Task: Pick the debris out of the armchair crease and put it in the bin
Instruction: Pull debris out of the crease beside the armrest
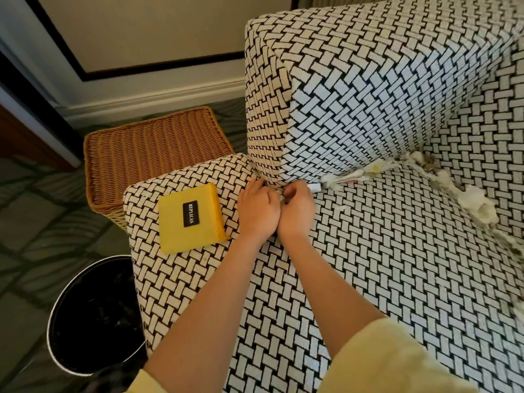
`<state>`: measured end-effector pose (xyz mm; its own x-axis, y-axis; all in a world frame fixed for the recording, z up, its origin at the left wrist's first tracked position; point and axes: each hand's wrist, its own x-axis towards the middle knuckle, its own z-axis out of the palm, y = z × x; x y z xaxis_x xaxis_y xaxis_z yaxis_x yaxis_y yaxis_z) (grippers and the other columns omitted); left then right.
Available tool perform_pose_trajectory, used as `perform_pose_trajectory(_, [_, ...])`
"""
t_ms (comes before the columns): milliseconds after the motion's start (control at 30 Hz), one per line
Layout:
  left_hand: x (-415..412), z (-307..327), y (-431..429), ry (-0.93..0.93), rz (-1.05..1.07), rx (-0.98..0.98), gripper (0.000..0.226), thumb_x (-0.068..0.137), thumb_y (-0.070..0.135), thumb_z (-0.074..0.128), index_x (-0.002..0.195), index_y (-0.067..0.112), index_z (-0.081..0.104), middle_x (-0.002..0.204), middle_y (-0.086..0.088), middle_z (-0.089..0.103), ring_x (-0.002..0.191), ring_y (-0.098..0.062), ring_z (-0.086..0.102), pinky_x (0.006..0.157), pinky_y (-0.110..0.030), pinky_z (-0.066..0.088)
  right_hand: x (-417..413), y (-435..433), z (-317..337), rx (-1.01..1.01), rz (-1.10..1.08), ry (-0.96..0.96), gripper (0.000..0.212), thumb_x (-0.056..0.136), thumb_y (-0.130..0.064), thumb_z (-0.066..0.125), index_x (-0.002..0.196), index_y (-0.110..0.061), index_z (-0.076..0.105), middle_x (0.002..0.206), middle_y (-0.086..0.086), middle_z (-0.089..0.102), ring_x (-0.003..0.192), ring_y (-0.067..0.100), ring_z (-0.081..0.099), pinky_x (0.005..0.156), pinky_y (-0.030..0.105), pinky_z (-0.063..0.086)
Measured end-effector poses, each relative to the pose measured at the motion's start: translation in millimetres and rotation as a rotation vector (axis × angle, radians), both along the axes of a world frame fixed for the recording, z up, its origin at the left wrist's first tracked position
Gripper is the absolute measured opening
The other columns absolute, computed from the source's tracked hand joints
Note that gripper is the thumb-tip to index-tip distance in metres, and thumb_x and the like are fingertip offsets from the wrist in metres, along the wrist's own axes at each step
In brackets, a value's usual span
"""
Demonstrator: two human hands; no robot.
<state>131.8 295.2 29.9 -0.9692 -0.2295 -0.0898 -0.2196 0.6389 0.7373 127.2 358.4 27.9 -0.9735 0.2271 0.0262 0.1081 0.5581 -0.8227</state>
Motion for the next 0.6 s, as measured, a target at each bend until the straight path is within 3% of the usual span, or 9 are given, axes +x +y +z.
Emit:
perform_pose_trajectory(100, [4.4,-0.1,-1.8,0.095,0.116,0.186,0.022,0.086,0.007,0.048,0.107,0.007,0.055,0.107,-0.008,0.059,0.102,-0.025,0.054,0.095,-0.042,0.041,1.6,-2.2,2.1,-0.14,-0.092,-0.019,0.026,0.076,0.011,0.049,0.091,-0.01,0.05,0.089,0.006,0.056,0.074,0.016,0.05,0.059,0.017,0.036])
perform_pose_trajectory(200, [8.5,-1.1,-3.6,0.166,0.09,0.216,0.018,0.084,0.005,0.049,0.101,0.012,0.051,0.091,-0.004,0.057,0.088,-0.025,0.055,0.083,-0.045,0.045,5.6,-3.4,9.2,-0.293,-0.216,-0.049,0.033,0.076,0.011,0.051,0.102,-0.009,0.052,0.09,0.001,0.058,0.071,0.01,0.053,0.061,0.013,0.043])
perform_pose_trajectory(333, [13.7,3.0,-2.3,0.241,0.057,0.25,0.014,0.085,0.03,0.04,0.088,0.022,0.051,0.081,0.007,0.056,0.079,-0.015,0.053,0.079,-0.041,0.046,12.3,2.1,14.3,-0.437,-0.211,-0.096,0.033,0.077,0.01,0.054,0.097,-0.016,0.051,0.09,-0.003,0.058,0.068,0.003,0.052,0.056,0.007,0.044])
perform_pose_trajectory(400, [15.2,3.8,-0.7,0.245,0.008,0.215,0.028,0.082,0.042,0.036,0.085,0.023,0.055,0.085,0.008,0.06,0.087,-0.013,0.055,0.087,-0.042,0.044,14.4,3.3,15.5,-0.46,-0.181,-0.102,0.028,0.078,0.006,0.057,0.094,-0.016,0.051,0.089,-0.002,0.058,0.067,0.003,0.051,0.056,0.008,0.044])
perform_pose_trajectory(500, [16.1,-0.5,1.0,0.197,-0.035,0.171,0.038,0.076,0.05,0.03,0.085,0.027,0.059,0.111,-0.005,0.064,0.117,-0.02,0.049,0.102,-0.046,0.033,20.9,1.8,17.1,-0.593,-0.208,-0.113,0.026,0.079,0.004,0.058,0.094,-0.016,0.048,0.087,0.002,0.058,0.066,0.007,0.052,0.056,0.012,0.045])
perform_pose_trajectory(600, [19.8,-1.1,2.8,0.173,-0.048,0.184,0.04,0.075,0.049,0.031,0.085,0.028,0.064,0.11,-0.005,0.061,0.115,-0.024,0.047,0.1,-0.044,0.034,32.0,0.5,12.8,-0.792,-0.221,-0.141,0.035,0.081,0.011,0.05,0.09,-0.023,0.045,0.089,0.004,0.059,0.072,0.011,0.058,0.065,0.021,0.05])
